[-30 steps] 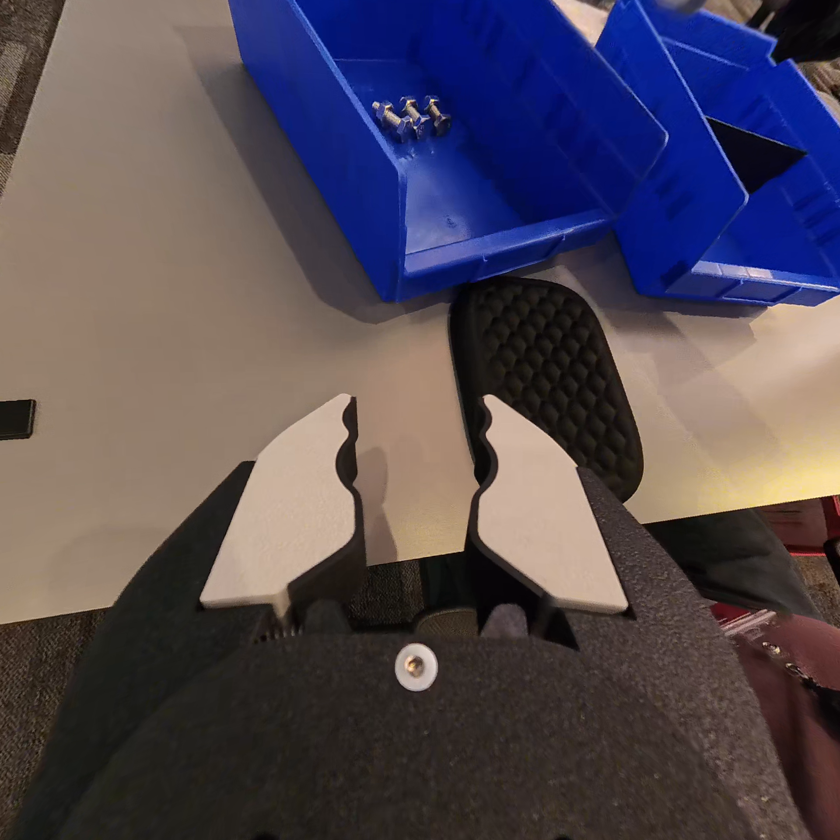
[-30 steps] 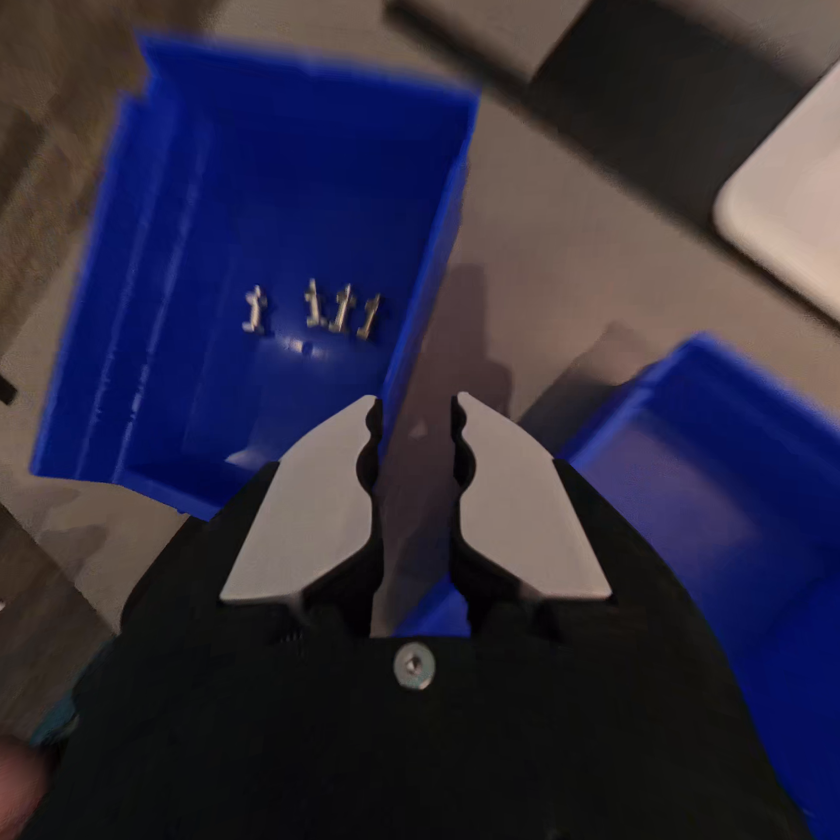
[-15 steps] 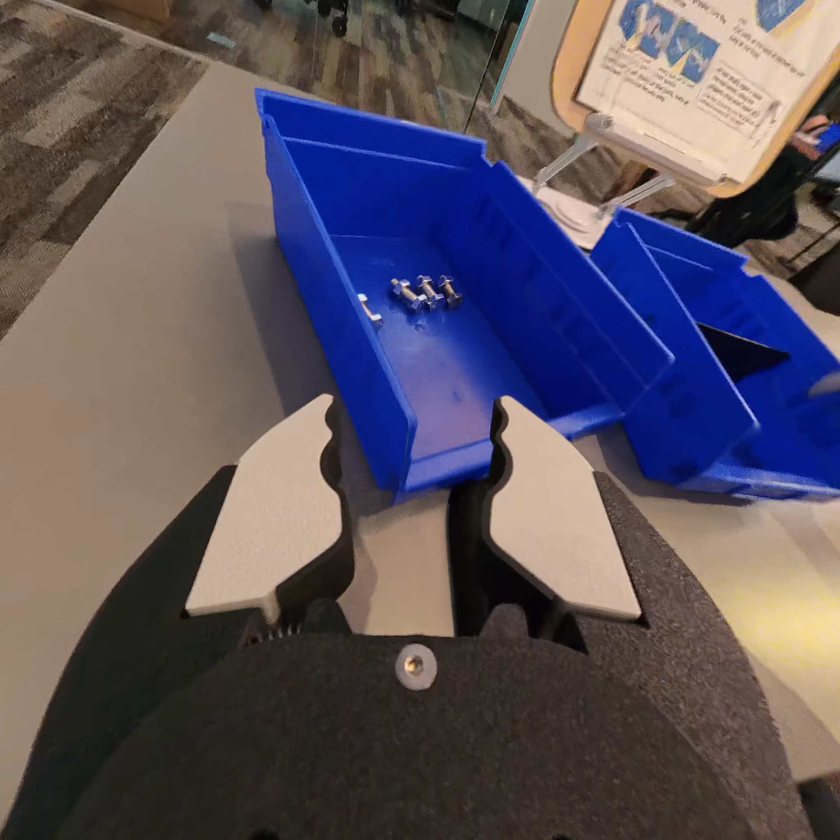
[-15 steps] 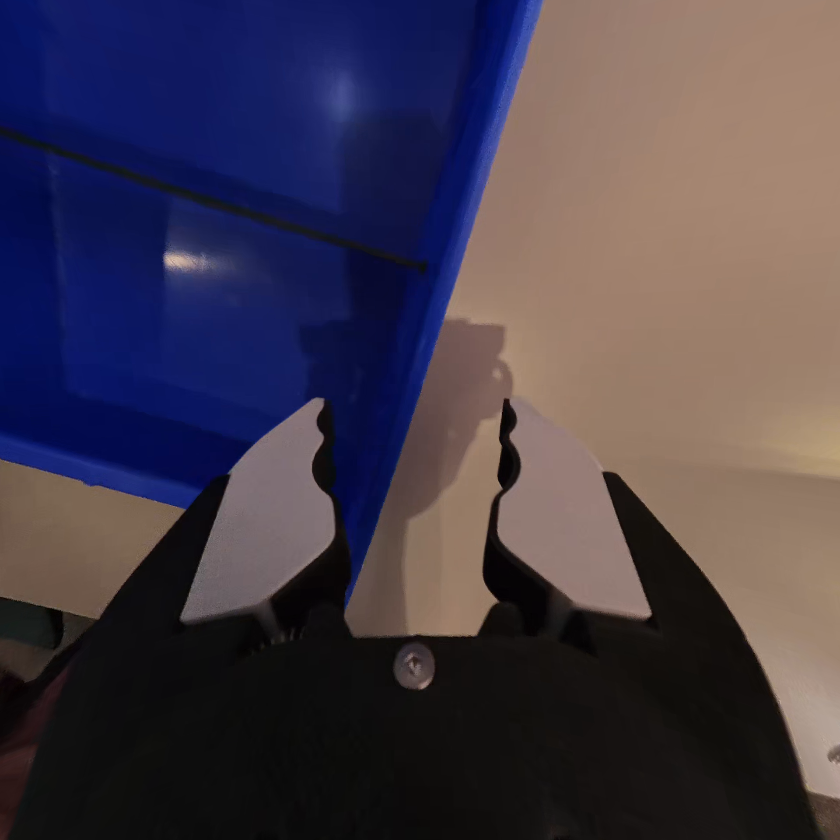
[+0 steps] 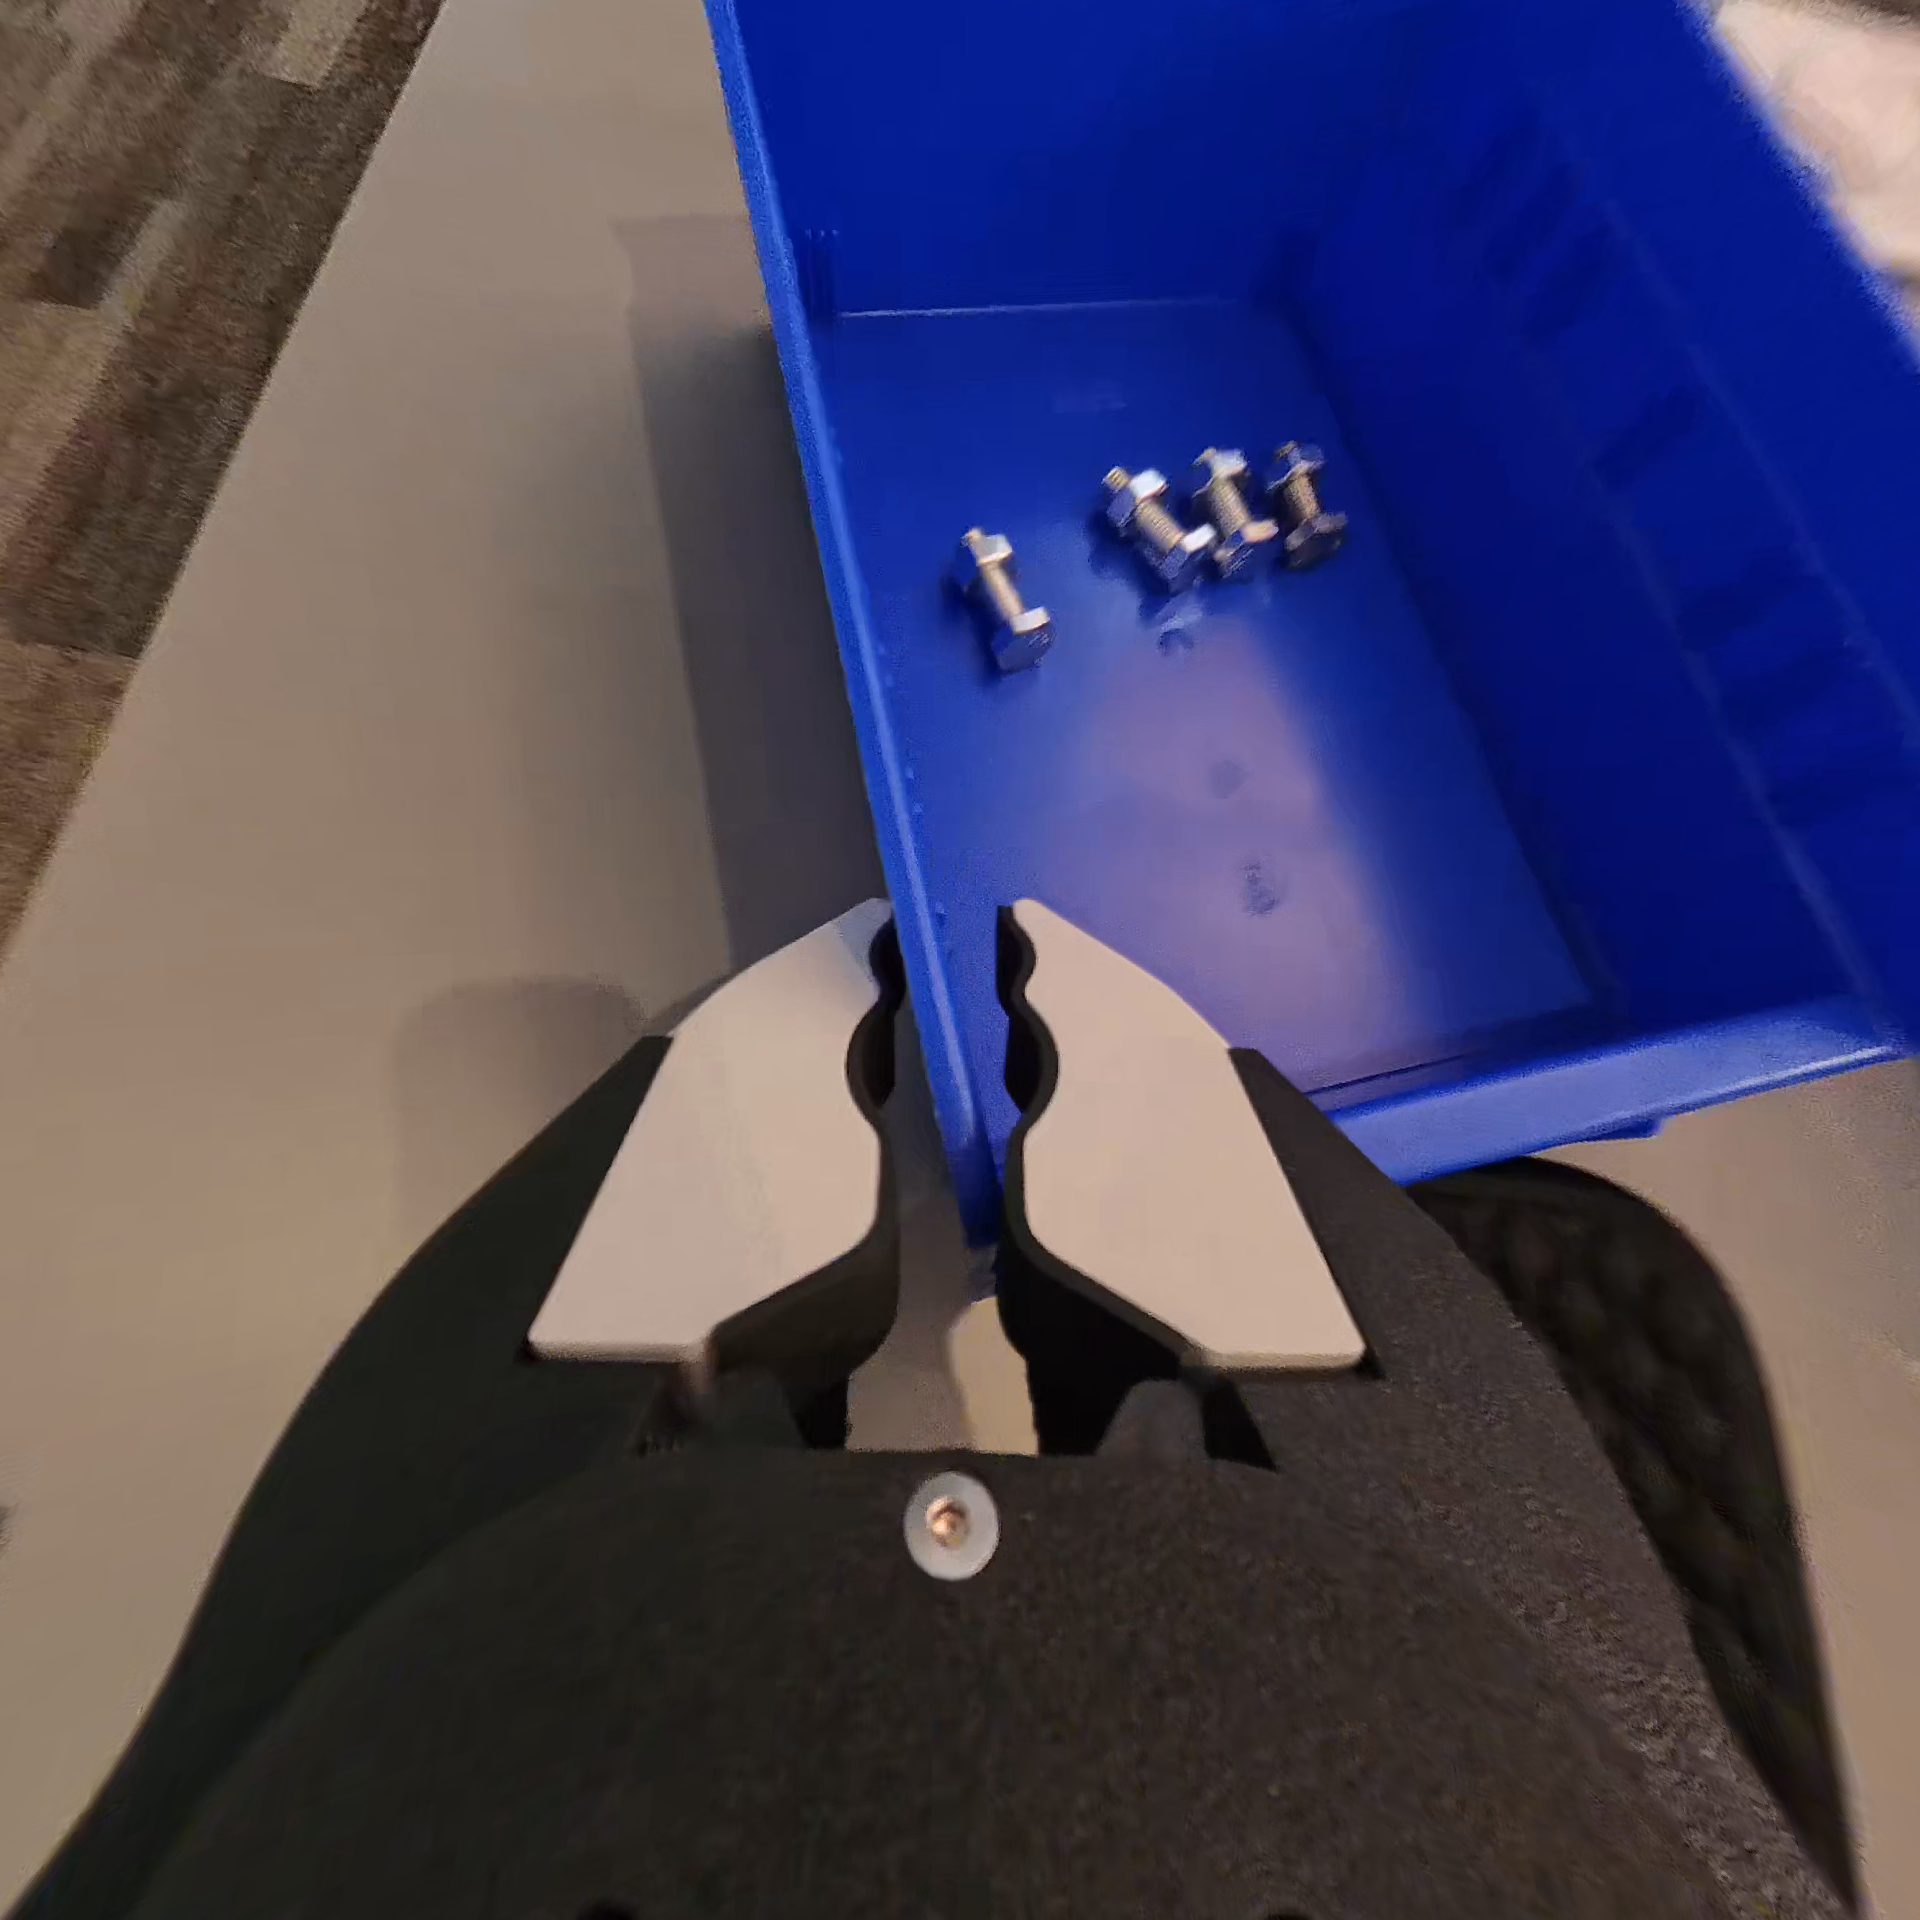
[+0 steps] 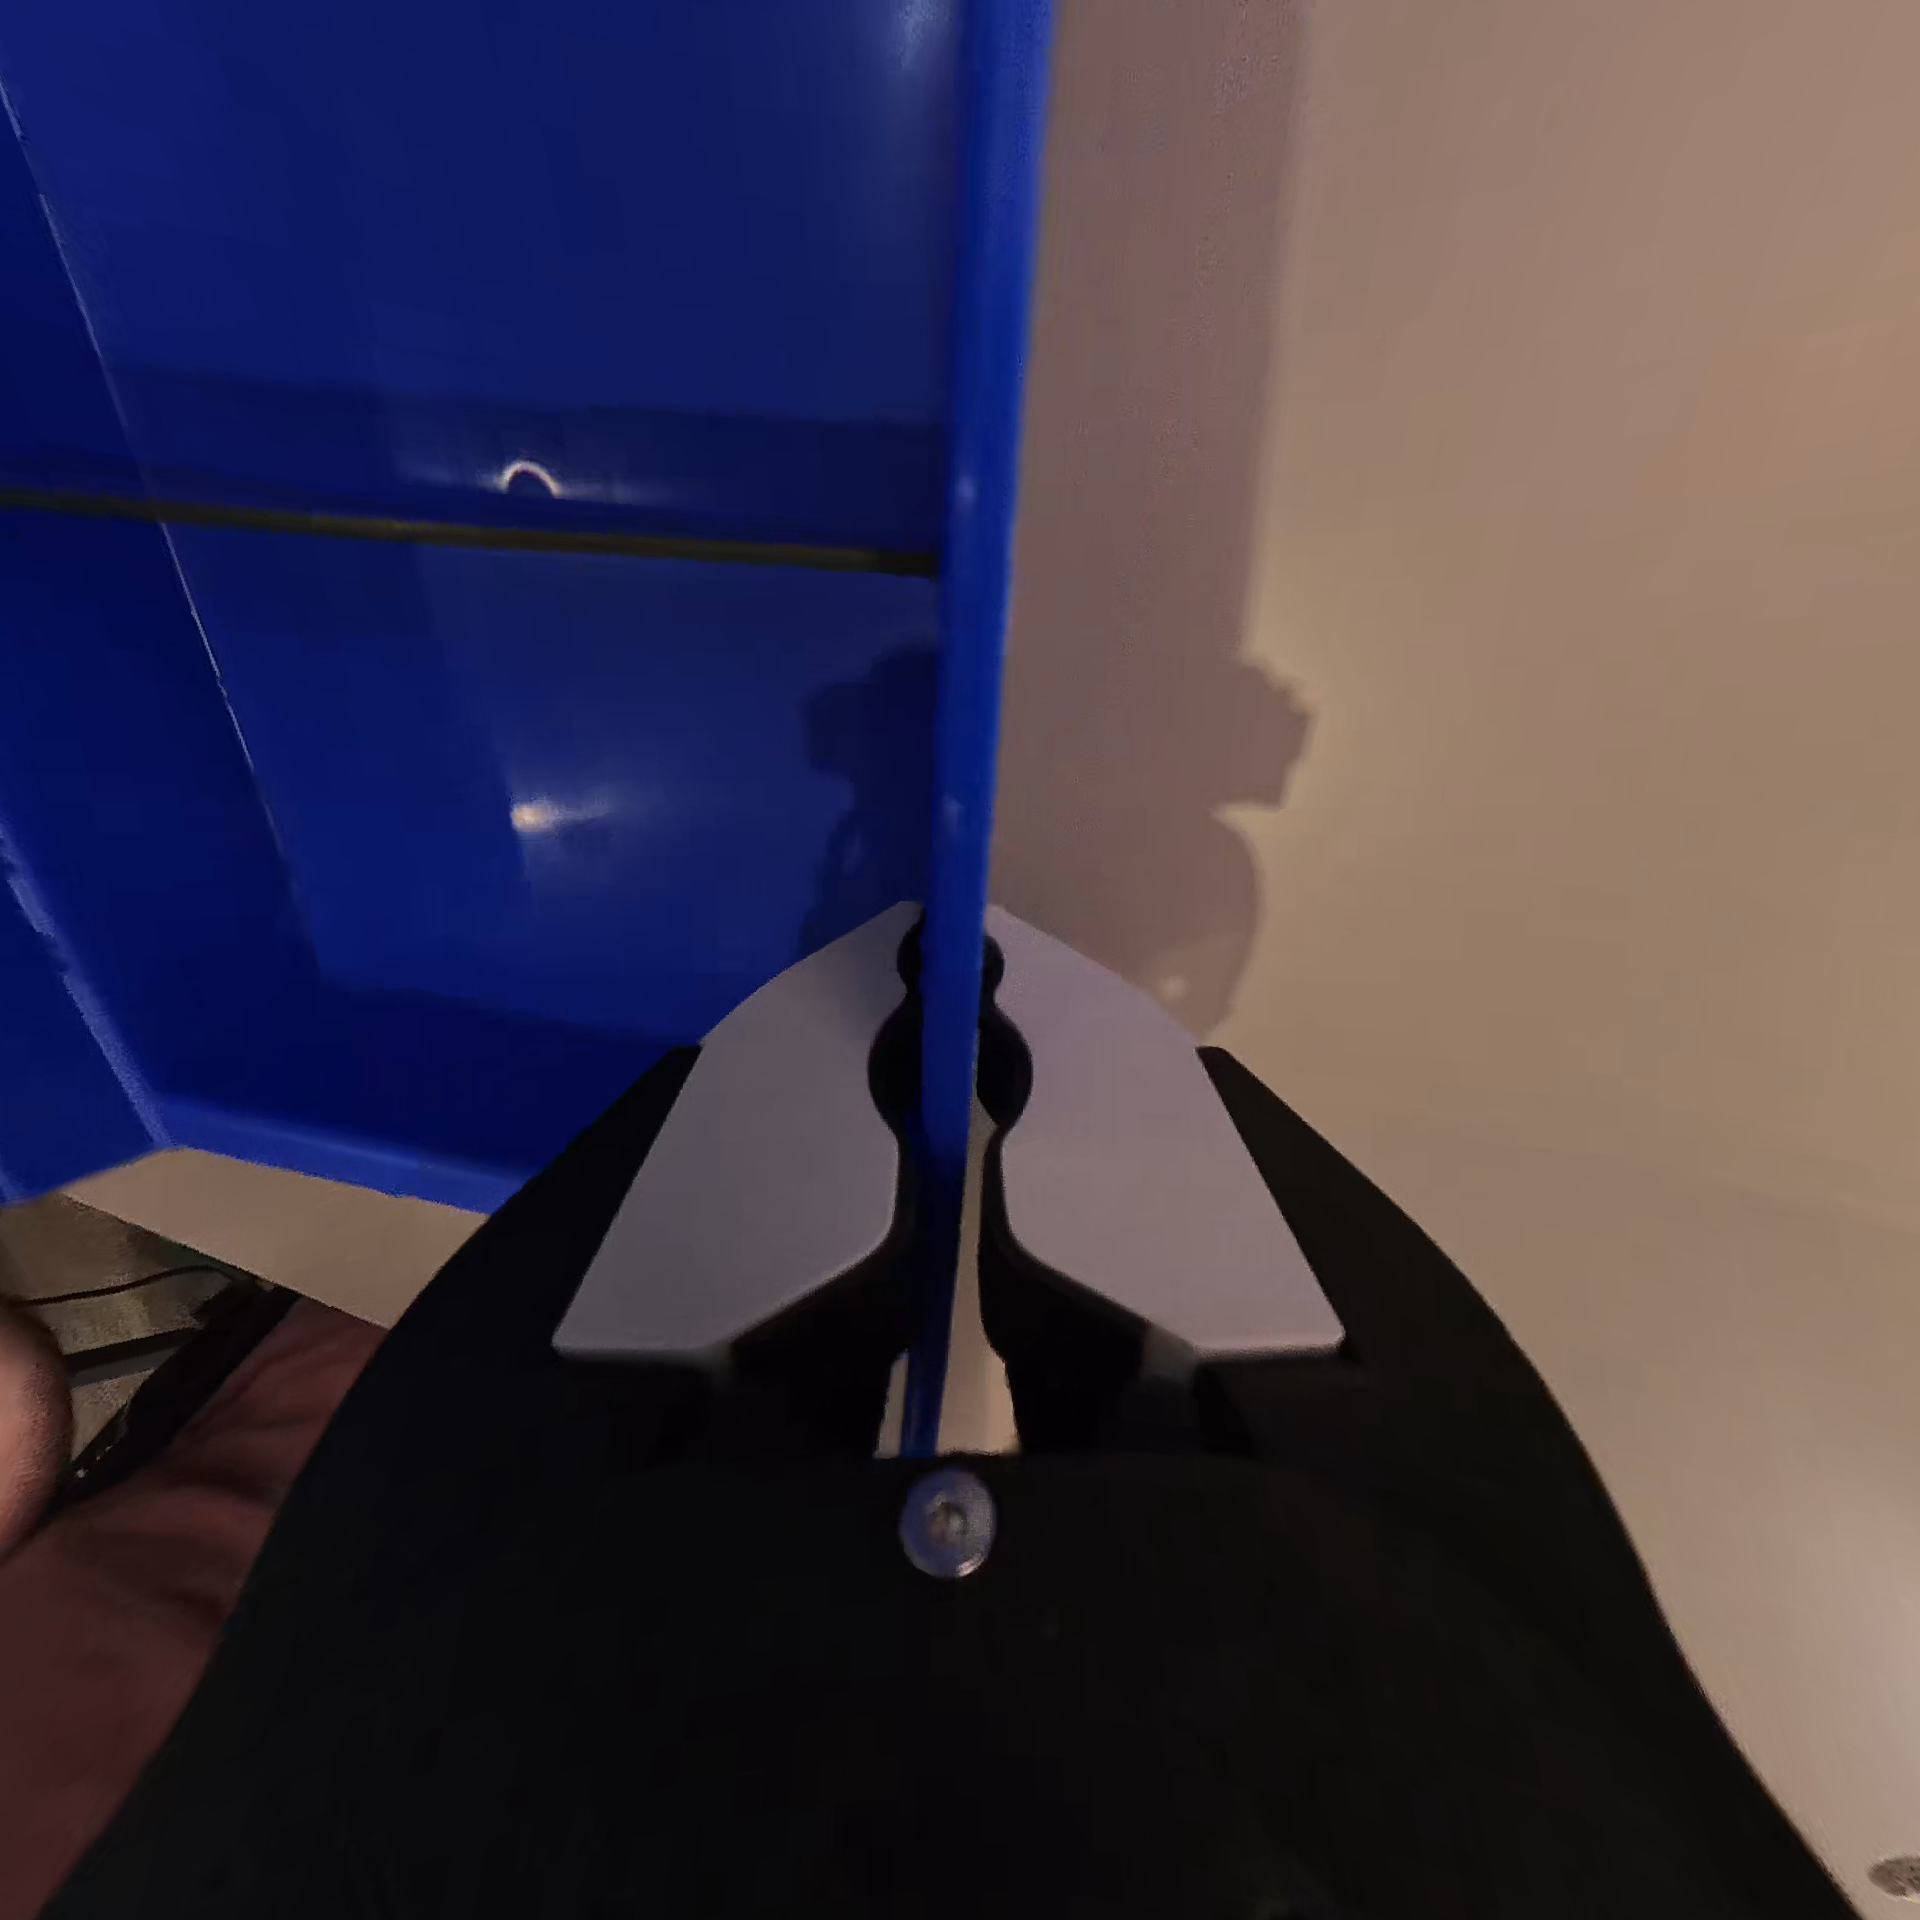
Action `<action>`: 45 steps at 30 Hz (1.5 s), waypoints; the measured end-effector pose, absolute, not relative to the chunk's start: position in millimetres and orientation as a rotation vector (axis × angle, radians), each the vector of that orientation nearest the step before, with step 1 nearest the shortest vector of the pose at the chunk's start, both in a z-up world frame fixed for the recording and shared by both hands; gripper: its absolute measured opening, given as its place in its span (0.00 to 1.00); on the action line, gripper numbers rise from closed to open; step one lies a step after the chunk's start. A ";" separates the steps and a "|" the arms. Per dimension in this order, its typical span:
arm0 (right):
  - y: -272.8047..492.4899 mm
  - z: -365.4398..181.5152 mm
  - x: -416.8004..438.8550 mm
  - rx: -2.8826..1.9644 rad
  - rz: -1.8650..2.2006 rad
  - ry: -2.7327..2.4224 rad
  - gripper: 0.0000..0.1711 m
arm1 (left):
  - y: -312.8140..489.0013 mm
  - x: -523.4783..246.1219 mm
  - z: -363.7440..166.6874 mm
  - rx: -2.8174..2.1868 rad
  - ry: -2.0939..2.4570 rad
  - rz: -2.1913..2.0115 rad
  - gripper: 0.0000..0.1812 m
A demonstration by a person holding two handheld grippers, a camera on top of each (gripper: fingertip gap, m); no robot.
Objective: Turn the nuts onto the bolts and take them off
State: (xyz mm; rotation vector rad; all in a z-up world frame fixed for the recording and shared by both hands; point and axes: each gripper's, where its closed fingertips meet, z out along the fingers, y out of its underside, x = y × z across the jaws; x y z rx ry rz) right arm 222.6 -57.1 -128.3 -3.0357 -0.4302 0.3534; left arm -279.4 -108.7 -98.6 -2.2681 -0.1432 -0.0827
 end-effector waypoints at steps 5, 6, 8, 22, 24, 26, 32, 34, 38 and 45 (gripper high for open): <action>-47.1 -128.6 275.5 -3.029 0.358 -0.390 0.04 | -84.8 -279.5 -100.8 -2.342 0.061 0.013 0.04; -45.9 -128.7 286.7 -3.029 0.359 -0.373 0.04 | -79.0 -276.2 -100.9 -2.340 0.090 0.000 0.04; -44.9 -129.1 309.9 -3.031 0.359 -0.328 0.04 | -70.7 -269.6 -101.1 -2.347 0.147 -0.003 0.03; -63.6 -130.3 443.8 -3.029 0.318 0.024 0.03 | -55.2 -247.7 -101.1 -2.328 0.315 -0.062 0.04; -64.8 -130.4 452.2 -3.020 0.325 0.092 0.03 | -55.5 -247.3 -101.1 -2.325 0.318 -0.070 0.04; -63.6 -130.4 458.7 -3.009 0.327 0.137 0.03 | -56.0 -247.1 -101.1 -2.327 0.324 -0.065 0.04; -62.4 -130.6 477.5 -3.018 0.322 0.183 0.04 | -59.9 -246.3 -101.6 -2.331 0.337 -0.055 0.04; -64.3 -130.7 482.1 -3.023 0.322 0.185 0.04 | -60.9 -246.1 -101.5 -2.330 0.340 -0.058 0.04; -68.1 -130.9 487.9 -3.022 0.320 0.212 0.04 | -61.5 -246.3 -101.8 -2.332 0.345 -0.055 0.04; -70.5 -131.1 496.2 -3.016 0.318 0.253 0.04 | -63.8 -248.2 -102.1 -2.333 0.347 -0.058 0.04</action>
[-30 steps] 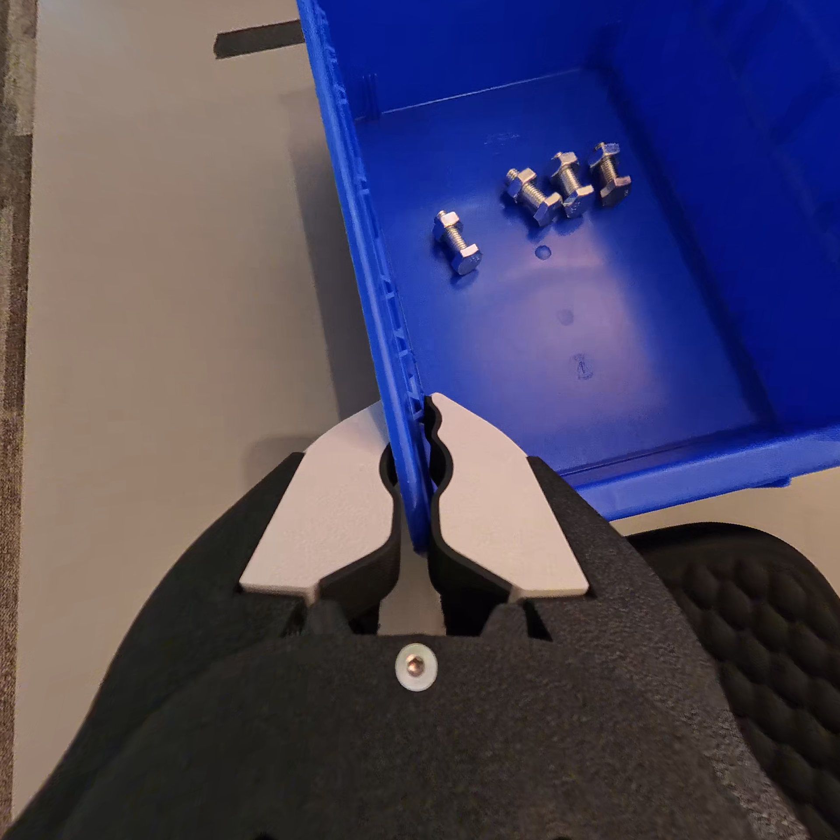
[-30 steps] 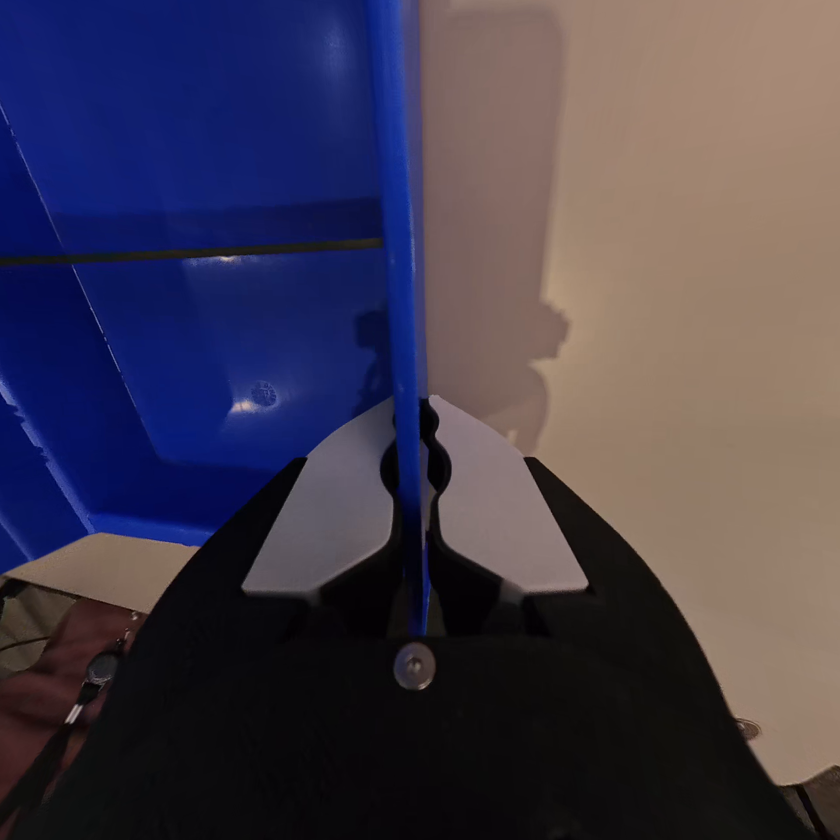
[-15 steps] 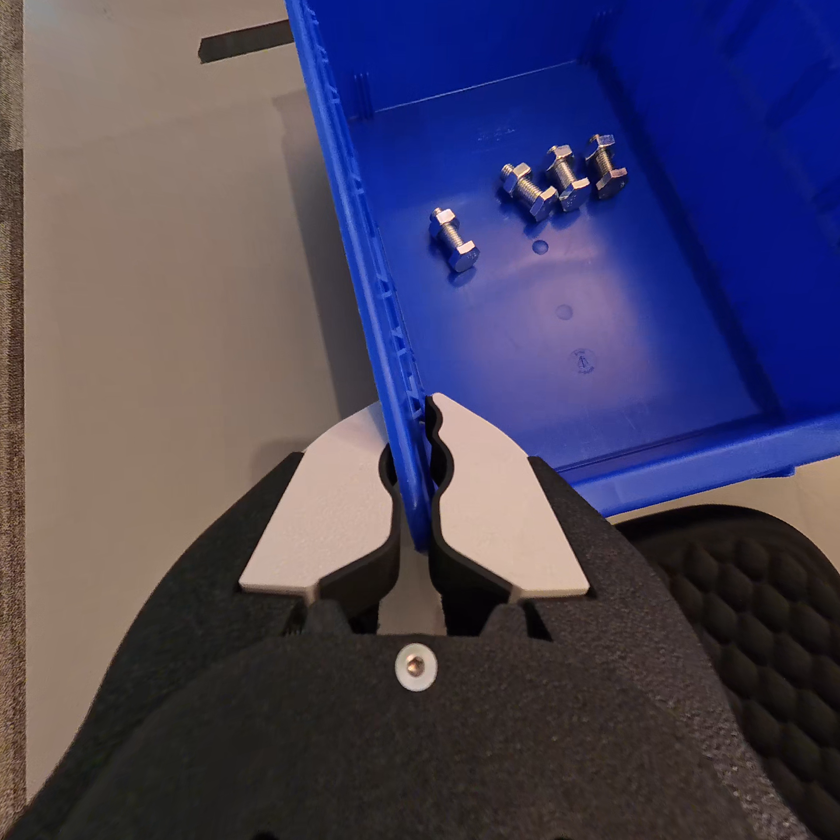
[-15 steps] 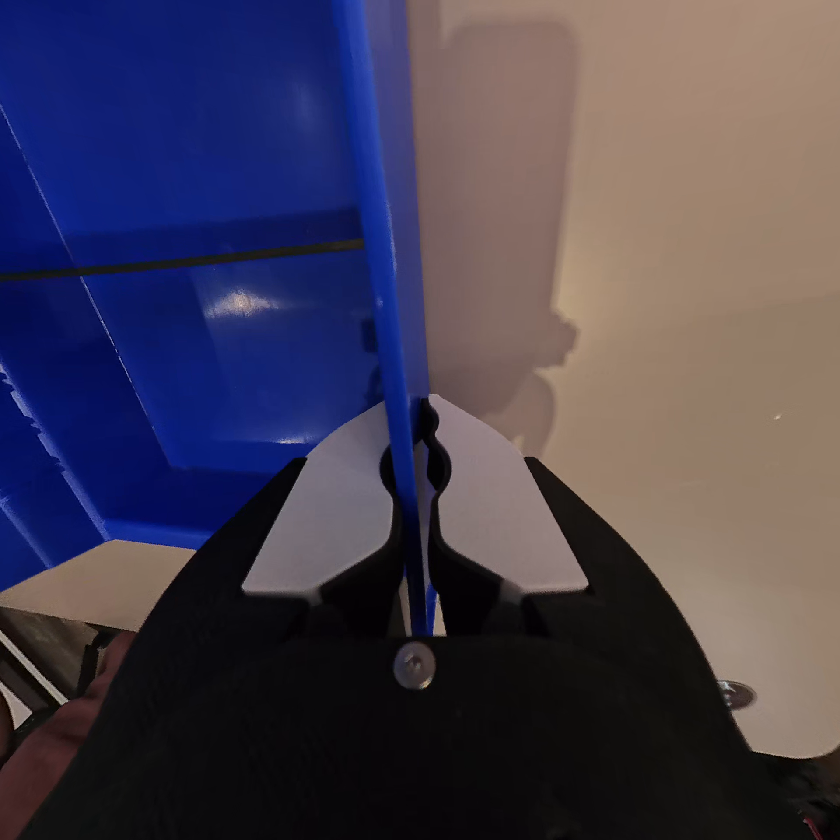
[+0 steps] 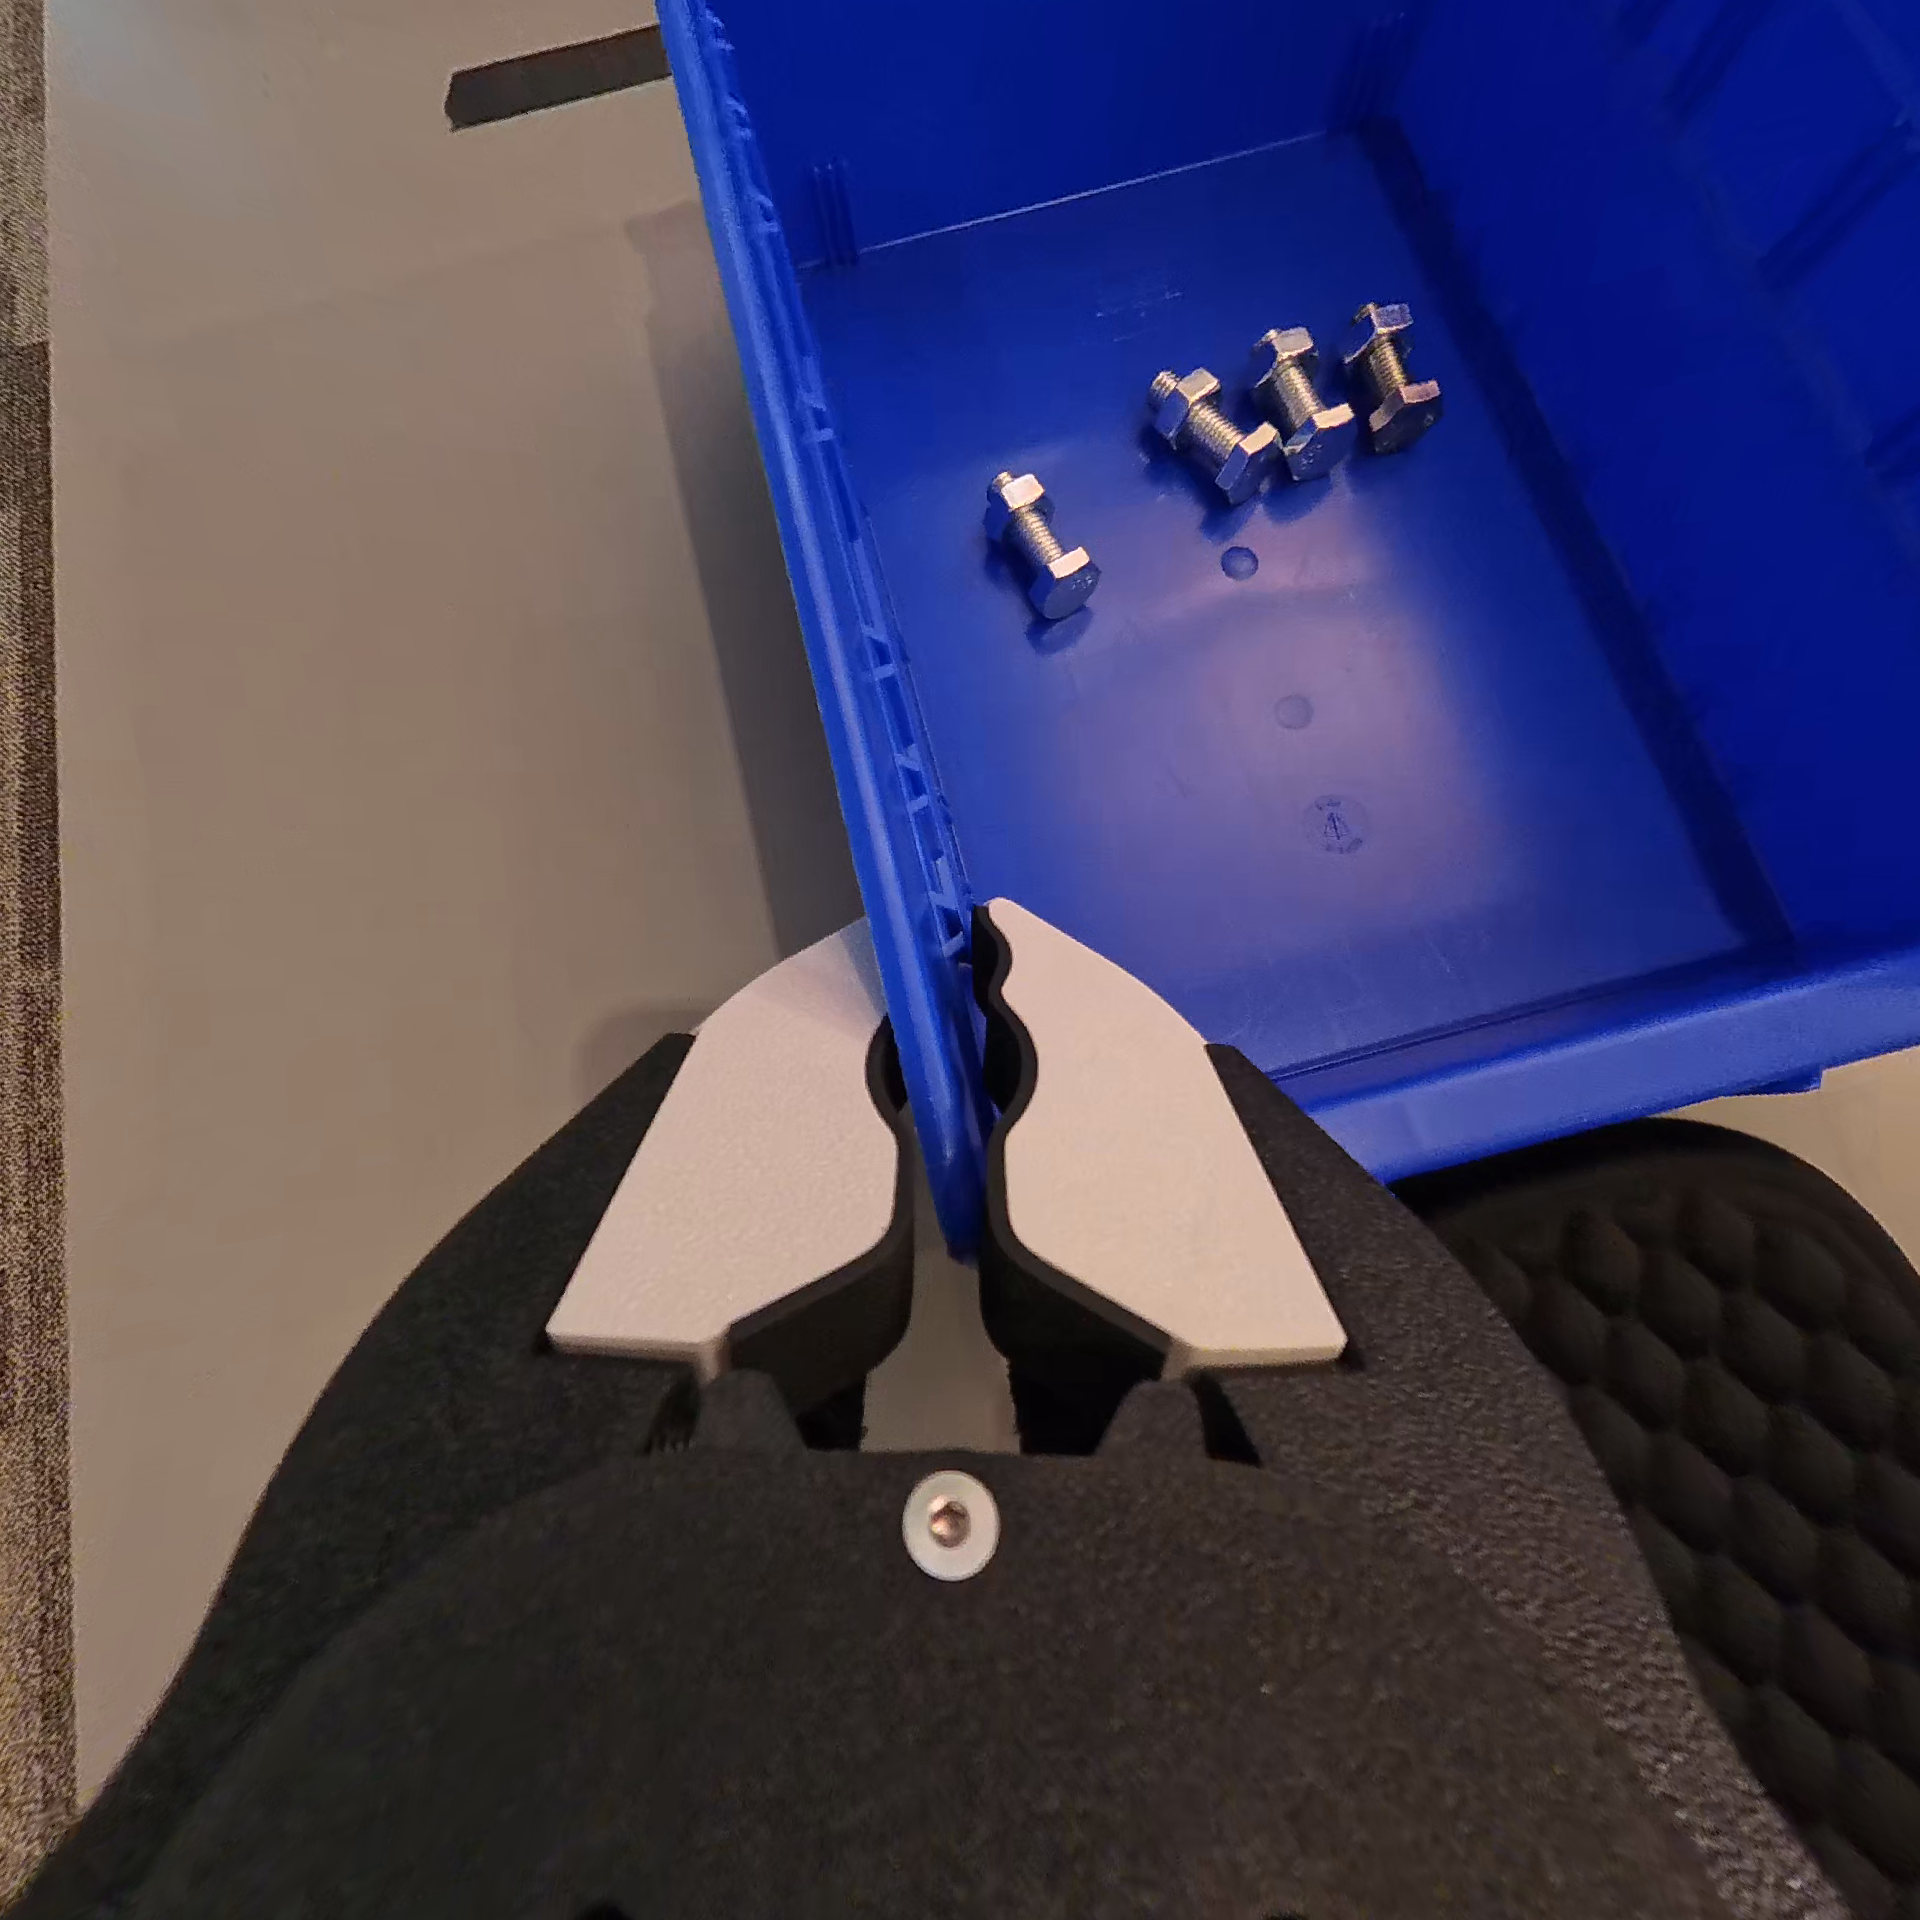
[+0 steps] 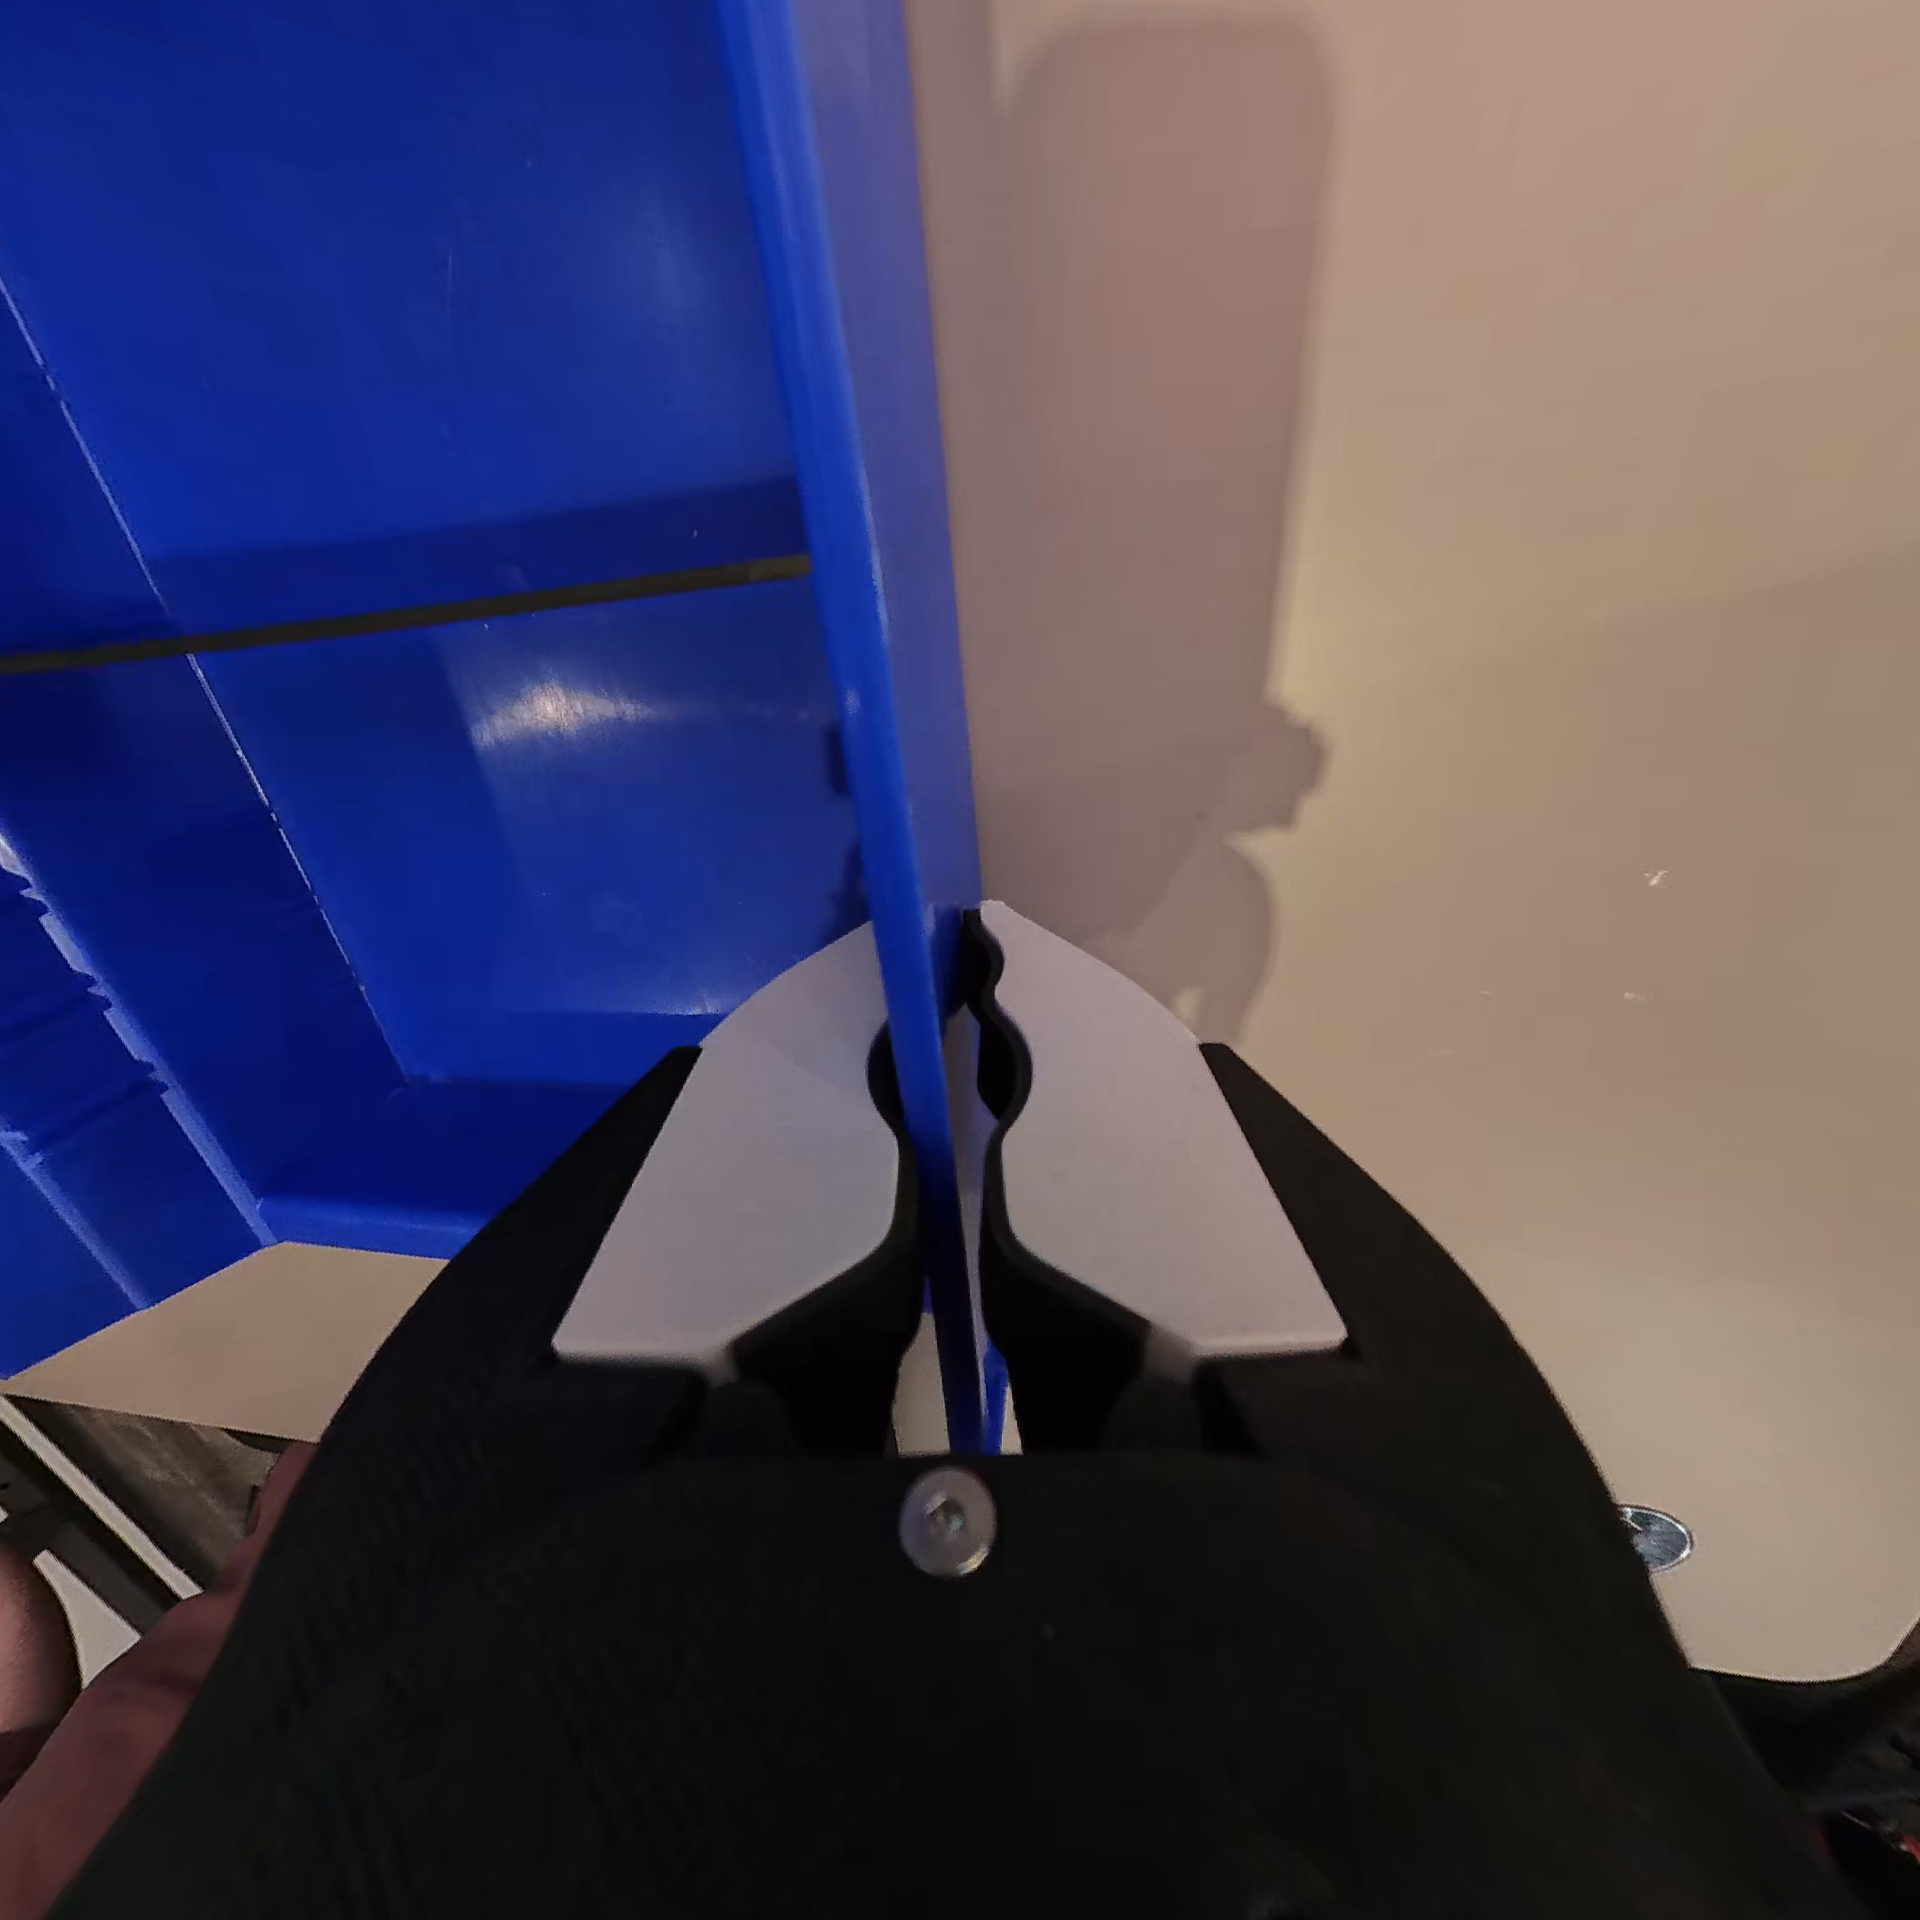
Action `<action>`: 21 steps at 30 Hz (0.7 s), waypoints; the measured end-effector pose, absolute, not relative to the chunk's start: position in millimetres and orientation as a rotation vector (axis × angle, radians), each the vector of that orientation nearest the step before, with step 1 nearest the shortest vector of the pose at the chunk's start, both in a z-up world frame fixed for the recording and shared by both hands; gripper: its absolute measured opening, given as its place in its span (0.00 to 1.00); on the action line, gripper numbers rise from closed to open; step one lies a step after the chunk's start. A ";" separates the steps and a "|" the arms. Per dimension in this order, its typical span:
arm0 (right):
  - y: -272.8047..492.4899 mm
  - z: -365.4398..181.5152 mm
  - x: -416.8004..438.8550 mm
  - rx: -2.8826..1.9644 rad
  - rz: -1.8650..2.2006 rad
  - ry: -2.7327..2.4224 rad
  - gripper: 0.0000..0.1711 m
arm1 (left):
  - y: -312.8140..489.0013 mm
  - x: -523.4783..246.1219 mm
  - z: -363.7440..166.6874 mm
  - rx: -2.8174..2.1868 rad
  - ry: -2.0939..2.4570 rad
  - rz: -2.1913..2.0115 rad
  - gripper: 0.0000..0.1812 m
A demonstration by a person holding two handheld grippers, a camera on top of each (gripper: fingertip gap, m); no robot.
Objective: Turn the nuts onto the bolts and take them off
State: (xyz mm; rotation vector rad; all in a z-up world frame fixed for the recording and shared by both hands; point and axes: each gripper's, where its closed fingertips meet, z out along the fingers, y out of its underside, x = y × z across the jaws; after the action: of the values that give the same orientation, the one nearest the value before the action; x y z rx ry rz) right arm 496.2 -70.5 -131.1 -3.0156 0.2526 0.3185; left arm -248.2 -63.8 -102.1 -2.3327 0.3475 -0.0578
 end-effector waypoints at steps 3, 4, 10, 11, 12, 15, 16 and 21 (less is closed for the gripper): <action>-71.7 -131.0 496.9 -3.020 0.304 0.237 0.03 | -65.1 -249.1 -101.8 -2.327 0.333 -0.066 0.04; -71.7 -131.0 497.0 -3.019 0.292 0.212 0.03 | -65.3 -249.5 -101.5 -2.323 0.326 -0.069 0.04; -59.9 -104.5 508.6 -2.837 0.022 0.085 0.26 | -64.3 -252.3 -52.5 -2.042 0.215 -0.068 0.21; -55.4 -89.1 515.5 -2.762 -0.072 0.083 0.28 | -68.2 -245.1 -36.1 -1.980 0.217 -0.121 0.23; -49.6 -69.2 520.6 -2.666 -0.149 0.082 0.26 | -72.6 -235.3 -20.4 -1.926 0.235 -0.174 0.22; -28.2 6.2 514.7 -2.306 -0.241 0.048 0.19 | -72.7 -203.5 -0.6 -1.951 0.315 -0.236 0.18; -21.6 32.7 505.5 -2.167 -0.225 0.029 0.16 | -69.5 -193.1 -7.2 -2.038 0.349 -0.232 0.16; 6.5 112.8 430.9 -1.777 0.086 -0.088 0.19 | -27.6 -160.5 -47.6 -2.358 0.315 -0.292 0.09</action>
State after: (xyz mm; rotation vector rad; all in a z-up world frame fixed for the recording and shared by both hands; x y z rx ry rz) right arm 430.9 6.5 112.8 -1.7770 -0.0883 0.0861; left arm -160.5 -27.6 -47.6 -2.3580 0.3146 -0.2917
